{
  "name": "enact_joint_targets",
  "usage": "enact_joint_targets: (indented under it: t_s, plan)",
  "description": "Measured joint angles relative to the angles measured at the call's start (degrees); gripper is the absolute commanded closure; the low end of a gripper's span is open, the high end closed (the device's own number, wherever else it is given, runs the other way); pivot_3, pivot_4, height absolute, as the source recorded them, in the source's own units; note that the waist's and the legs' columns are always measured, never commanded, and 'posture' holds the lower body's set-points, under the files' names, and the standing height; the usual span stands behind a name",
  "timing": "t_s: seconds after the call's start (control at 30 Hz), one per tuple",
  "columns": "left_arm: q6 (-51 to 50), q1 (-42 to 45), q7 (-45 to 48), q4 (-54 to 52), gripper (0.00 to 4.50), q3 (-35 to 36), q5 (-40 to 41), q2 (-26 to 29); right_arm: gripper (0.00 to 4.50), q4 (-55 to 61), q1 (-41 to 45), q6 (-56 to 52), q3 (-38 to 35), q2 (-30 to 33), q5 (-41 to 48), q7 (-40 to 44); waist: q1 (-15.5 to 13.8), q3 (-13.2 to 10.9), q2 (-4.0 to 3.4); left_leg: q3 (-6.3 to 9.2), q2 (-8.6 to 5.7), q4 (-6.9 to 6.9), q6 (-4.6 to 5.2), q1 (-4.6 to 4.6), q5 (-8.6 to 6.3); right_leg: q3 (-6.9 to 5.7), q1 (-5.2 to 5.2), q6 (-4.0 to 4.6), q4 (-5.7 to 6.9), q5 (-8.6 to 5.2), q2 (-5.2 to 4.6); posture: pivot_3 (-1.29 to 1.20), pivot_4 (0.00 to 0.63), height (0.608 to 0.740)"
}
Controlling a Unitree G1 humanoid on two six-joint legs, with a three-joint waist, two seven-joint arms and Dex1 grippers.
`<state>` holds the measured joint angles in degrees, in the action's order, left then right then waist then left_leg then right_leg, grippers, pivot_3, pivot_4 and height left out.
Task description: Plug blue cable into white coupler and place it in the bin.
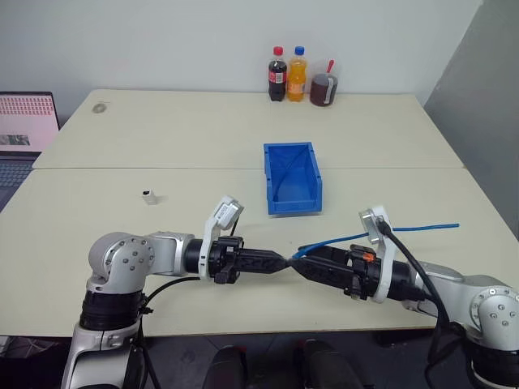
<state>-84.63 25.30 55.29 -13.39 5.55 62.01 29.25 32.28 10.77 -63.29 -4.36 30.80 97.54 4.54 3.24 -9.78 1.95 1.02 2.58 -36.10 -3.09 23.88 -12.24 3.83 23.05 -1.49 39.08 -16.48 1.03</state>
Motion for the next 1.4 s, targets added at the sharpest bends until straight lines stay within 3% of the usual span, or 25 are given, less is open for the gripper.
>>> enact_joint_targets:
  t_s: [0.23, 0.53, 0.83, 1.03, 1.2, 1.4]
  plan:
    - [0.10, -0.68, -3.13, -0.23, 4.27, 0.63, 2.57, 0.04, 0.00, -0.05, 1.04, 3.23, 4.69, 3.94, 5.88, -2.14, -0.30, 0.00, 0.01, -0.09, -0.03, 0.02, 0.00, 0.09, -0.01, 0.05, 0.07, -0.01, -0.09, 0.00, -0.04, 0.00, 0.150, 0.740]
    - [0.53, -2.43, -4.97, -1.58, 4.27, 0.58, 4.95, 0.25, 2.30, -1.23, 1.69, 6.74, 6.85, 5.12, 6.97, -3.62, -0.40, -0.01, 0.01, -0.11, -0.02, 0.01, 0.00, 0.08, 0.00, 0.09, 0.08, 0.00, -0.06, 0.00, -0.02, 0.00, 0.150, 0.740]
    - [1.59, -2.31, -5.94, -1.53, 4.27, 0.46, 6.15, 0.37, 4.32, -2.00, 1.67, 8.02, 7.66, 6.69, 6.71, -3.47, -0.50, -0.01, 0.01, -0.13, -0.02, 0.01, 0.00, 0.08, 0.00, 0.10, 0.08, 0.00, -0.06, 0.00, -0.02, 0.00, 0.150, 0.740]
    - [2.49, -2.65, -7.15, -1.70, 4.27, 0.46, 7.03, 0.41, 4.39, -2.11, 1.69, 8.77, 7.94, 6.96, 6.71, -3.37, -0.52, -0.01, 0.01, -0.13, -0.02, 0.01, 0.00, 0.09, 0.00, 0.11, 0.08, 0.00, -0.06, 0.00, -0.03, 0.00, 0.150, 0.740]
    - [6.82, -3.66, -6.82, -2.53, 3.10, 0.12, 5.99, 0.85, 4.39, -2.59, 2.48, 8.97, 8.71, 6.94, 6.57, -3.36, -0.52, -0.01, 0.01, -0.13, -0.01, 0.01, 0.00, 0.08, 0.00, 0.11, 0.09, 0.00, -0.06, 0.00, -0.02, 0.00, 0.150, 0.740]
    - [10.74, -3.71, -2.57, -2.97, 1.89, -1.64, 3.64, 5.56, 4.39, -4.23, 4.21, 8.98, 9.38, 6.82, 4.90, -2.76, -0.51, -0.01, 0.01, -0.18, -0.02, 0.01, 0.00, 0.09, -0.01, 0.12, 0.11, 0.00, -0.06, 0.00, -0.02, 0.00, 0.150, 0.740]
